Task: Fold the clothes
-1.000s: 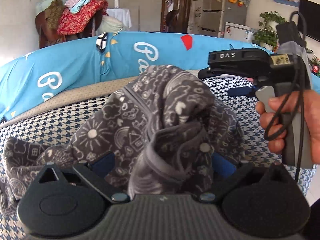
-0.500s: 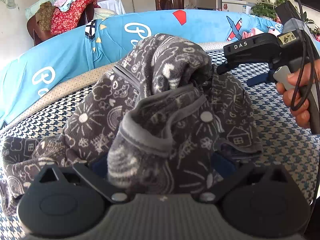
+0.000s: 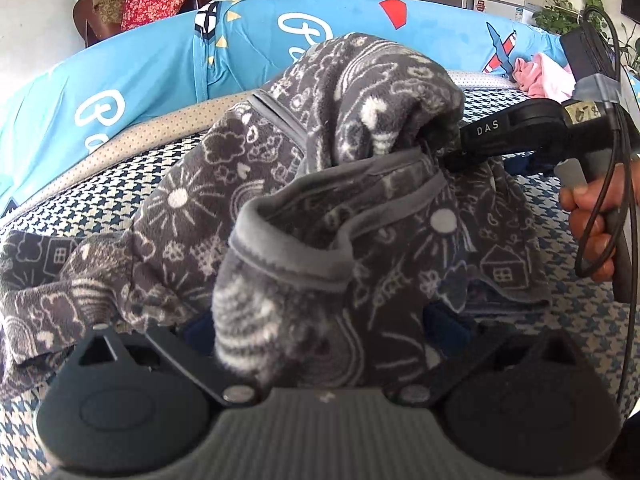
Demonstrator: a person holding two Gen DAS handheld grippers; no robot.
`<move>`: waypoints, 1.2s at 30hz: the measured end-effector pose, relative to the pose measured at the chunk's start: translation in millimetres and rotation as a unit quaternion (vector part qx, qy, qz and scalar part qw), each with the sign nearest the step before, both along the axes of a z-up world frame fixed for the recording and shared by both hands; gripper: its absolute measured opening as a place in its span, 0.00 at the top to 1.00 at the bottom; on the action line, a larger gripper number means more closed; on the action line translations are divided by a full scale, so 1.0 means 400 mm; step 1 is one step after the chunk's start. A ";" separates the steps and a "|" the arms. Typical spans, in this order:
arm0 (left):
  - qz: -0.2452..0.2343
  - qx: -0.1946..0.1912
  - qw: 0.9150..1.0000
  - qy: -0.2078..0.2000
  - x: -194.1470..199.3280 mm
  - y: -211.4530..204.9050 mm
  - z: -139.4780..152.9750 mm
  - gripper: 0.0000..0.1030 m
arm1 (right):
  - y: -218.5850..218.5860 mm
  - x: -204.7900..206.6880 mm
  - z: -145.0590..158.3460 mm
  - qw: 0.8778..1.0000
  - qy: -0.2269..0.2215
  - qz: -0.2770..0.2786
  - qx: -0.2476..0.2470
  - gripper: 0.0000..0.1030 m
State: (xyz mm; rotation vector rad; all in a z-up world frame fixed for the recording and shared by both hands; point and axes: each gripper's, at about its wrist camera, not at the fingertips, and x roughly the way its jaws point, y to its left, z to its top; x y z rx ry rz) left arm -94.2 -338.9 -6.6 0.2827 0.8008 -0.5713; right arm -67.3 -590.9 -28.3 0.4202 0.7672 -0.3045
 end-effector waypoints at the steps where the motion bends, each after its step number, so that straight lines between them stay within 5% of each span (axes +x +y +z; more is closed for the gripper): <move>1: 0.003 -0.001 1.000 0.003 0.003 0.001 -0.002 0.00 | 0.002 0.002 0.001 1.000 -0.002 0.004 0.004 0.66; 8: 0.005 0.008 1.000 0.002 0.006 0.002 -0.013 0.00 | 0.015 0.004 0.031 0.999 -0.023 -0.010 -0.024 0.75; 16: 0.010 0.006 1.000 0.010 0.016 0.006 -0.024 0.00 | -0.044 -0.025 0.106 0.986 -0.055 -0.114 -0.106 0.75; 23: -0.003 0.005 1.000 0.007 0.011 0.002 -0.024 0.00 | -0.151 -0.052 0.133 0.970 -0.074 -0.200 -0.114 0.75; 29: -0.007 0.005 1.000 0.011 0.010 0.002 -0.026 0.00 | -0.167 -0.040 0.127 0.966 -0.066 -0.217 -0.122 0.75; 32: -0.005 0.004 1.000 0.014 0.010 0.006 -0.028 0.00 | -0.168 -0.027 0.118 0.974 -0.044 -0.200 -0.100 0.69; 34: -0.006 0.004 1.000 0.014 0.009 0.006 -0.027 0.00 | -0.174 -0.027 0.111 0.974 -0.030 -0.209 -0.081 0.50; 36: -0.007 0.007 1.000 0.011 0.007 0.006 -0.027 0.00 | -0.174 -0.032 0.113 0.973 -0.030 -0.213 -0.083 0.44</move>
